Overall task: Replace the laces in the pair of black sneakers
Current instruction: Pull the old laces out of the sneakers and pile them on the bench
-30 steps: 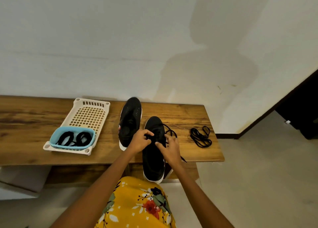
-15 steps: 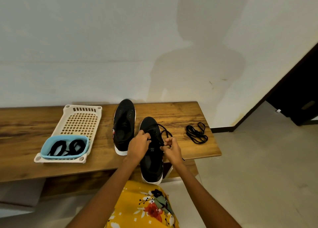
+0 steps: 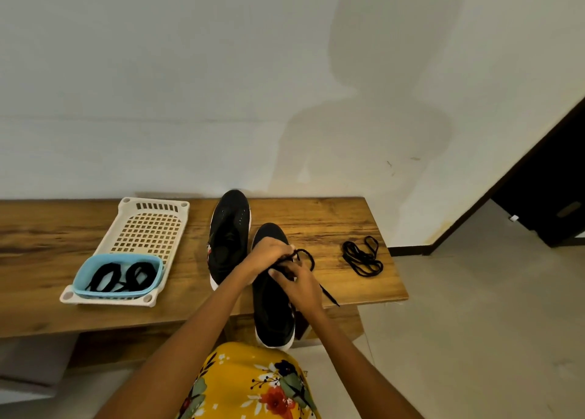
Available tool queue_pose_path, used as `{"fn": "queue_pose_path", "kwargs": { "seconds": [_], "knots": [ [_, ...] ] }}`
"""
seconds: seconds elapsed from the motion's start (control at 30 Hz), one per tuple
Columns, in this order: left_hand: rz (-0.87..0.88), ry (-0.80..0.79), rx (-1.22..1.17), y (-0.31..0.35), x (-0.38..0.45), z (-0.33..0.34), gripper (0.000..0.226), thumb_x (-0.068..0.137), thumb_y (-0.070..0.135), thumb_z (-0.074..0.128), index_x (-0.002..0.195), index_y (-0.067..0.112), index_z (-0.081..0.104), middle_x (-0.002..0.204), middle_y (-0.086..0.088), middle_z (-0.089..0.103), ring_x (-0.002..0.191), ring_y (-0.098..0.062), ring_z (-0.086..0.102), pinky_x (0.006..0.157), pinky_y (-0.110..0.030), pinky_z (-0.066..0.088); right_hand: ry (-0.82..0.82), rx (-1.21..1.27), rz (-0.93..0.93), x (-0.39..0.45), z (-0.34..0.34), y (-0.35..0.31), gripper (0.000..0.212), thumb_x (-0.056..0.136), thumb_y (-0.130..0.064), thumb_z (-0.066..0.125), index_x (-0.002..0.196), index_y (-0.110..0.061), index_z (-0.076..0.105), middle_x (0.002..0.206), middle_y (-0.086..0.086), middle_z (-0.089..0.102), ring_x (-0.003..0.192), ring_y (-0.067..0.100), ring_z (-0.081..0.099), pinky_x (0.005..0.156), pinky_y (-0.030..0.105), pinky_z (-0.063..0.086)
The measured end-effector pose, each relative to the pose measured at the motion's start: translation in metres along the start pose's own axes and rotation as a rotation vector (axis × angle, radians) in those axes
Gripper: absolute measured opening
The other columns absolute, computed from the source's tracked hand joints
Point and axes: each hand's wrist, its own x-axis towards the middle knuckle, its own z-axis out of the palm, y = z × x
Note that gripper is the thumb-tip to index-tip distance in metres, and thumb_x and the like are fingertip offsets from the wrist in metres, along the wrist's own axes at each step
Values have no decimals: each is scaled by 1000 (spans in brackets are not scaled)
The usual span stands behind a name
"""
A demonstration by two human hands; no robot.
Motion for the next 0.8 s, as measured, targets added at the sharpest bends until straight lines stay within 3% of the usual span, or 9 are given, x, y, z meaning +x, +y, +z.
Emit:
{"fn": "queue_pose_path", "kwargs": {
  "seconds": [0.1, 0.17, 0.23, 0.33, 0.43, 0.5, 0.57, 0.67, 0.8],
  "knots": [
    [32, 8, 1, -12, -5, 1, 36, 95, 30, 51, 94, 0, 71, 96, -18, 69, 94, -26, 64, 89, -36, 46, 42, 245, 102, 6, 5, -5, 20, 90, -32, 62, 83, -16, 71, 78, -4, 64, 73, 8, 60, 62, 24, 45],
    [96, 60, 137, -17, -6, 1, 41, 99, 32, 43, 86, 0, 65, 87, -20, 63, 86, -30, 60, 80, -40, 44, 44, 243, 105, 12, 7, -11, 27, 92, -22, 59, 70, -7, 65, 64, 3, 57, 58, 9, 51, 55, 25, 36],
    [101, 119, 184, -19, -6, -1, 40, 100, 34, 39, 82, 4, 57, 81, -14, 57, 79, -24, 58, 74, -36, 42, 44, 254, 104, 22, -2, -22, 33, 93, -25, 58, 62, -13, 60, 59, 2, 54, 55, 9, 50, 54, 27, 38],
    [56, 111, 106, -24, -3, -14, 35, 98, 38, 42, 88, 13, 64, 91, -4, 66, 88, -19, 65, 88, -37, 47, 162, 586, 337, 50, -35, -39, 24, 93, -31, 59, 74, -18, 65, 70, 3, 63, 70, 17, 62, 65, 33, 52],
    [96, 1, 223, -23, -6, -21, 16, 92, 31, 58, 84, 22, 68, 91, 10, 65, 92, -10, 63, 89, -29, 46, 177, 1017, 562, 56, -59, -42, 19, 95, -25, 56, 81, -14, 62, 71, 0, 58, 65, 11, 56, 58, 24, 48],
    [153, -11, 451, -23, -6, -19, 7, 85, 24, 67, 85, 19, 71, 93, 10, 61, 94, -10, 60, 85, -27, 46, 157, 1033, 562, 49, -53, -34, 22, 96, -25, 54, 81, -12, 62, 71, 0, 58, 68, 12, 56, 63, 25, 50],
    [197, 13, 533, -17, -6, -18, 7, 83, 23, 69, 85, 17, 71, 96, 7, 61, 95, -11, 59, 87, -29, 46, 93, 998, 457, 35, -37, -23, 23, 97, -28, 51, 89, -9, 63, 76, 3, 60, 76, 15, 58, 75, 30, 52],
    [254, 93, 334, 4, -6, -20, 10, 86, 20, 66, 85, 11, 69, 94, -2, 65, 91, -15, 60, 88, -35, 48, -130, 943, 313, 12, -10, -9, 25, 96, -28, 55, 109, -10, 65, 89, 1, 64, 90, 13, 62, 87, 28, 52],
    [305, 60, 13, 50, -15, -17, 9, 88, 22, 64, 88, 14, 68, 83, 6, 64, 79, -2, 58, 76, -15, 44, -126, 738, 178, 0, 15, -4, 23, 91, -24, 64, 112, -18, 68, 110, -3, 70, 107, 10, 62, 93, 27, 48]
  ]
}}
